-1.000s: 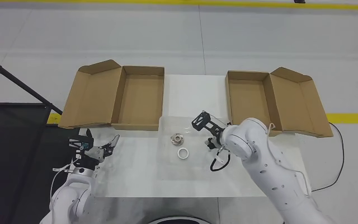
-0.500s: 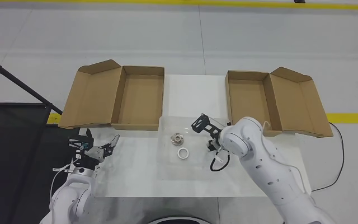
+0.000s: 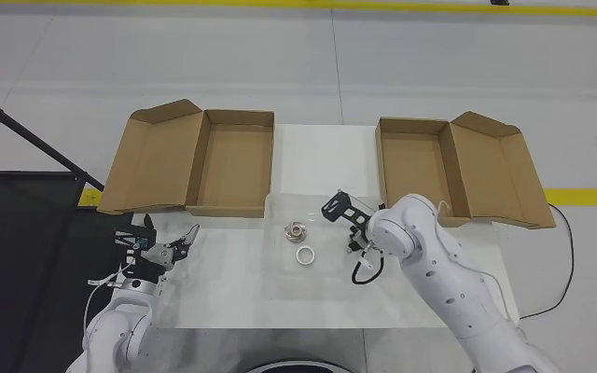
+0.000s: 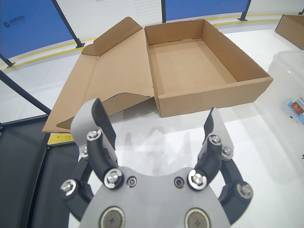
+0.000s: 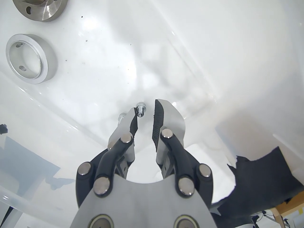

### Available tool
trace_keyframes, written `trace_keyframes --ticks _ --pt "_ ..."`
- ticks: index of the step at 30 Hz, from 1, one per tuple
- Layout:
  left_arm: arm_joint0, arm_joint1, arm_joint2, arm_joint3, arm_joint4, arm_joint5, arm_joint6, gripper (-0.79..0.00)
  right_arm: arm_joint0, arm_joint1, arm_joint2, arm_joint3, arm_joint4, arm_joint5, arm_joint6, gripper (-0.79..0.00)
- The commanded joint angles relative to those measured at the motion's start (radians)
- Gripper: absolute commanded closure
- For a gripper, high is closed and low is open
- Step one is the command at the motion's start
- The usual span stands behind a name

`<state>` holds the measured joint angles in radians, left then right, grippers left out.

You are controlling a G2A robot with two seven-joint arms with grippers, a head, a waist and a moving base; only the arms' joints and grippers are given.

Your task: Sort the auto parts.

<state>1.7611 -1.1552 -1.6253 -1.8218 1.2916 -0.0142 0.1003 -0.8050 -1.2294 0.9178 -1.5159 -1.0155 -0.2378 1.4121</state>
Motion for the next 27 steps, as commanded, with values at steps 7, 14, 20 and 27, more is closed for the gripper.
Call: trace_keyframes --ticks 7,14,20,27 --pt "0.0 0.0 0.0 0.0 0.0 0.0 0.0 -0.785 0.01 -0.003 -0.01 0.021 0.011 -0.006 -0.006 -0.012" --pt "0.0 0.0 0.0 0.0 0.0 0.0 0.0 -0.785 0.0 0.005 0.021 -0.019 0.008 0.0 -0.042 0.0" --pt "0.0 0.0 0.0 0.0 0.0 0.0 0.0 -0.785 -0.076 0.033 0.155 -0.171 0.031 -0.009 -0.141 0.0" --pt "0.0 0.0 0.0 0.0 0.0 0.0 0.0 -0.785 -0.182 0.06 0.302 -0.283 0.101 -0.071 -0.295 0.0"
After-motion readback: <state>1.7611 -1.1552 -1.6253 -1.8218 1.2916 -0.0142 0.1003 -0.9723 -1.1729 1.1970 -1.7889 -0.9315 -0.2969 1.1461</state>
